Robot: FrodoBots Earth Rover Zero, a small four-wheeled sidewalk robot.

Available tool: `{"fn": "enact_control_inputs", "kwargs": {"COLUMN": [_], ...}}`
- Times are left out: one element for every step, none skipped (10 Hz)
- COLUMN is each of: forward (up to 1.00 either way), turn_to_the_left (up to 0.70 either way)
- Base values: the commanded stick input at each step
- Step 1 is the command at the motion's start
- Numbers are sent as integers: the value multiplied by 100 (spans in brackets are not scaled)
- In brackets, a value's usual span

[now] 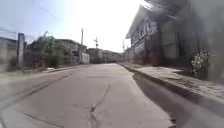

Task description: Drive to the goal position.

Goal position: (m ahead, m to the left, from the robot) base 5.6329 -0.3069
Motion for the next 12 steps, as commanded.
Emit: {"fn": "enact_control_inputs", "kwargs": {"forward": [85, 85, 85, 85, 85, 85, 85, 85, 85, 85, 85, 85], "turn_to_the_left": [0, 0, 0, 0, 0, 0, -14, -31, -34, -34, -31, -15]}}
